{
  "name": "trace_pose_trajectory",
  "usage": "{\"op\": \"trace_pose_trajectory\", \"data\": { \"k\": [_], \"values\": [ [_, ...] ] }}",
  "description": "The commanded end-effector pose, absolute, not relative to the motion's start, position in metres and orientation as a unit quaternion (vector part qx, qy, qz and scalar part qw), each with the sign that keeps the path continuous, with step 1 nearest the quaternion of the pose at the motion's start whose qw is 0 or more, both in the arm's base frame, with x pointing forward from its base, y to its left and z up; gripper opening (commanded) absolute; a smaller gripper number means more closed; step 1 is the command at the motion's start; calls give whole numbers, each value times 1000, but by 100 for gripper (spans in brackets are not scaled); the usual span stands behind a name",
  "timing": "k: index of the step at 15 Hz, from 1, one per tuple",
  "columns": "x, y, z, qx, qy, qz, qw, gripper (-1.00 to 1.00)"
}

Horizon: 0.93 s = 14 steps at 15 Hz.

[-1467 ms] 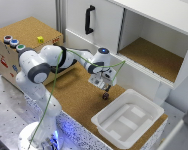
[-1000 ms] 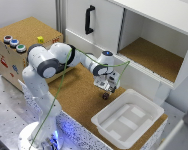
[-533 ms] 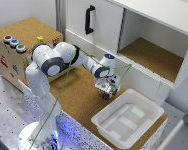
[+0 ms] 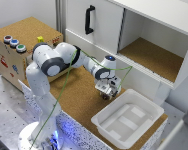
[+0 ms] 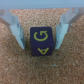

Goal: Move to the box, then place the purple object

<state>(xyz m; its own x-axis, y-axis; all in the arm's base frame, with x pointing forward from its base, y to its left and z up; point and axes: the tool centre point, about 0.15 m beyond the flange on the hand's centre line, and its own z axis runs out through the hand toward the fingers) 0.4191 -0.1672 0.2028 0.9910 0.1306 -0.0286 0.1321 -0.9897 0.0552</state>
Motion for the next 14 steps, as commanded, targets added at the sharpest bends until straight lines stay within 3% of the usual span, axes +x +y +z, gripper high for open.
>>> {"op": "trace_pose_trajectory", "data": {
  "k": [1, 11, 14],
  "values": [
    [420, -169, 200, 998, 56, 7, 12, -100],
    [408, -201, 312, 993, -23, 115, -1, -100],
    [398, -238, 338, 989, -65, 134, 11, -100]
  ]
}}
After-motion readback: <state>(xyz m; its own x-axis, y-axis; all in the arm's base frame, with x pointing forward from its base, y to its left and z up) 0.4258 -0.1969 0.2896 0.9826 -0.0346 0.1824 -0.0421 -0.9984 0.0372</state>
